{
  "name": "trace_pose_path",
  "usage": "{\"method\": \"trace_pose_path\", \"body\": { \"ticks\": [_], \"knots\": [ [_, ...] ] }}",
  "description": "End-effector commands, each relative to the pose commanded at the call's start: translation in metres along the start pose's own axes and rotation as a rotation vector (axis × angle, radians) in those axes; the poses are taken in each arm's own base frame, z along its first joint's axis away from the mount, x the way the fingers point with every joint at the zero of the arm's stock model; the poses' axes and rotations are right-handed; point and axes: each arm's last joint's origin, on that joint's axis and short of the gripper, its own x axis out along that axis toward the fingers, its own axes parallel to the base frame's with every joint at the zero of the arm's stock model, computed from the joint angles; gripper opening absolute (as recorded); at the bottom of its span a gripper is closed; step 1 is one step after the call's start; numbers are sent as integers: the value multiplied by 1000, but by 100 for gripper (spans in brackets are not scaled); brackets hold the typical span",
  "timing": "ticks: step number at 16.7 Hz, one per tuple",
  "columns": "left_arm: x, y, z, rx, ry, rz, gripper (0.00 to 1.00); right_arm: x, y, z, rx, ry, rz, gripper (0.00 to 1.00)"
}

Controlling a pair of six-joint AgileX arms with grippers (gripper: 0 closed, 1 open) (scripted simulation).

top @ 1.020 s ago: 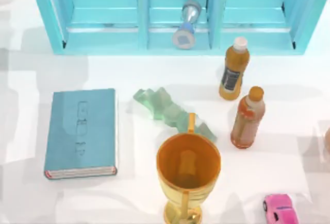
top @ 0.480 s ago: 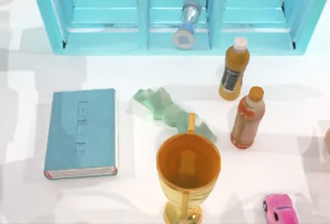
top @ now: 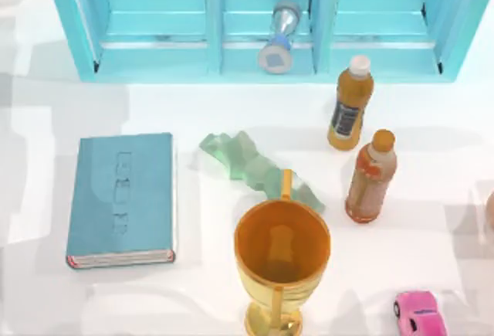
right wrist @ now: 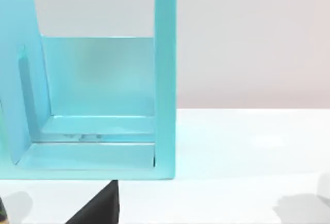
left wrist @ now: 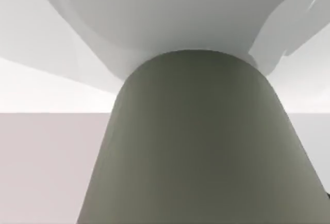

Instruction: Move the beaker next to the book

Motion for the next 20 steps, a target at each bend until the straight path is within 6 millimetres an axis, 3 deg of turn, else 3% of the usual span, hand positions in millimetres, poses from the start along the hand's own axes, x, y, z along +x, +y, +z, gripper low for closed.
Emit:
{"method": "trace_pose_path", "body": {
  "ticks": [9,20],
  "knots": [
    [-2,1,1,5,0,4,0,0,0,0,0,0,0,100],
    [-36,1,-34,5,0,3,0,0,0,0,0,0,0,100]
  ]
}}
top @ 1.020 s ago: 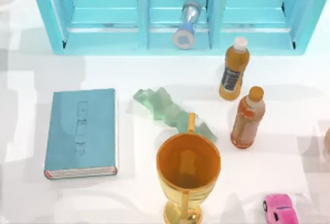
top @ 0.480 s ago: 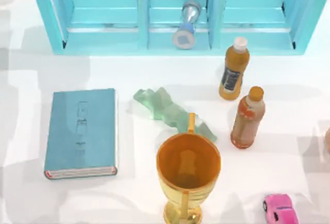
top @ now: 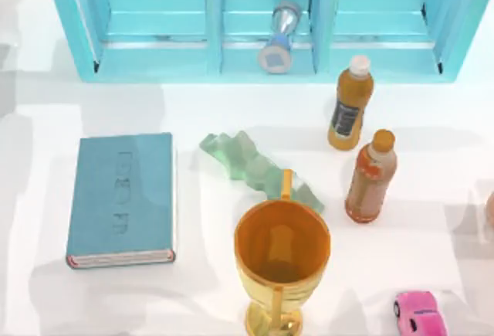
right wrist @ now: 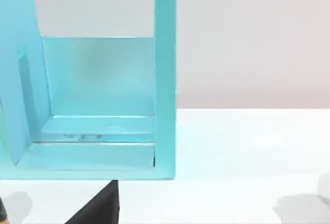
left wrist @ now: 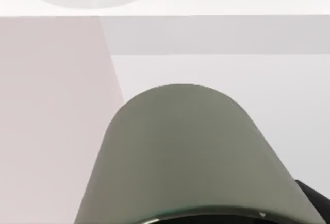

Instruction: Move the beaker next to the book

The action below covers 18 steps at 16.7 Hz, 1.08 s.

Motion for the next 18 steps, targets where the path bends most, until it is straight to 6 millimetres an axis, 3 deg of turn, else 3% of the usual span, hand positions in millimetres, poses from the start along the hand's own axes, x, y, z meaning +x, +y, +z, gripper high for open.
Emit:
{"method": "trace_pose_path", "body": {
  "ticks": [5,8,13,18],
  "knots": [
    [0,0,0,2,0,-1,0,0,0,0,0,0,0,100],
    [-14,-1,-1,-50,-26,19,0,0,0,0,0,0,0,100],
    [-66,-13,-3,-290,-164,53,0,0,0,0,0,0,0,100],
    [-125,-55,11,-656,-378,-49,0,0,0,0,0,0,0,100]
  ]
}}
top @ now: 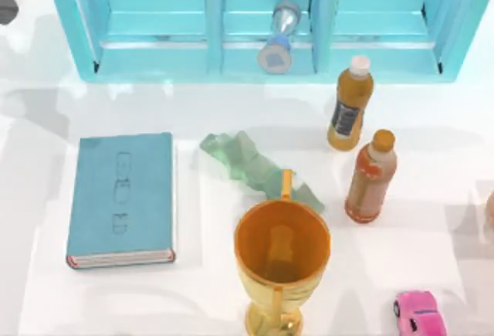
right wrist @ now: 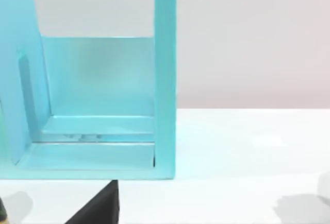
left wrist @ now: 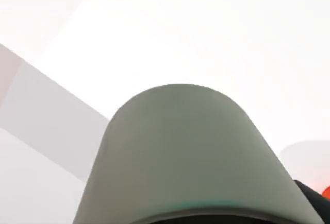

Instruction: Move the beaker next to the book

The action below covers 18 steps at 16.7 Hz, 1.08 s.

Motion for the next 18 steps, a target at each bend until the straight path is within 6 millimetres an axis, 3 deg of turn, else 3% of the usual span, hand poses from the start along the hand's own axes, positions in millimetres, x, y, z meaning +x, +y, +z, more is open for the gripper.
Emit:
{"method": "trace_pose_path", "body": {
  "ticks": [6,11,14,18],
  "knots": [
    [-45,-100,-17,-535,-91,-272,0,0,0,0,0,0,0,100],
    [-64,-172,-44,-817,-96,-447,0,0,0,0,0,0,0,100],
    [-69,-192,-53,-887,-104,-494,0,0,0,0,0,0,0,100],
    [-70,-194,-54,-895,-106,-499,0,0,0,0,0,0,0,100]
  ]
}}
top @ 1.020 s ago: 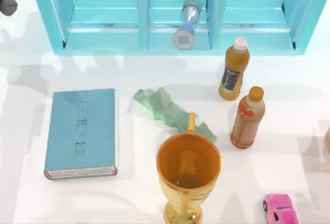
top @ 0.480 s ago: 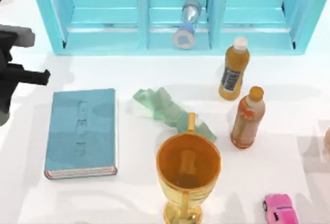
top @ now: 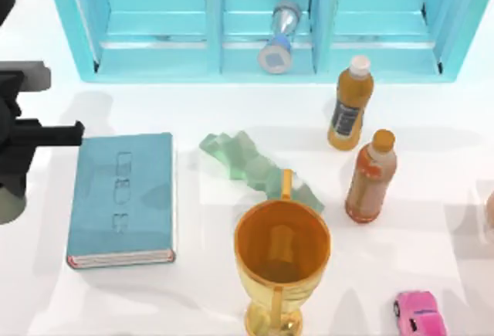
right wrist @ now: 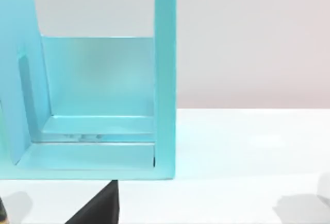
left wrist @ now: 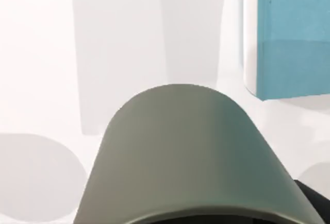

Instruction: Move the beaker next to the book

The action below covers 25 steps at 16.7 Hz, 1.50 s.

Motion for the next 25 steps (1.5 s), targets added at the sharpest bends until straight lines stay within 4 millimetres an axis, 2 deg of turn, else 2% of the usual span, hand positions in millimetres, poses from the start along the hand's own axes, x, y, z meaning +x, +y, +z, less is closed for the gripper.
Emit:
{"method": "trace_pose_path", "body": {
  "ticks": [3,13,17,25],
  "knots": [
    [4,2,1,-3,1,0,0,0,0,0,0,0,0,100],
    [62,9,1,0,-3,0,0,0,0,0,0,0,0,100],
    [64,10,1,0,0,0,0,0,0,0,0,0,0,100],
    [64,10,1,0,0,0,60,0,0,0,0,0,0,100]
  ]
}}
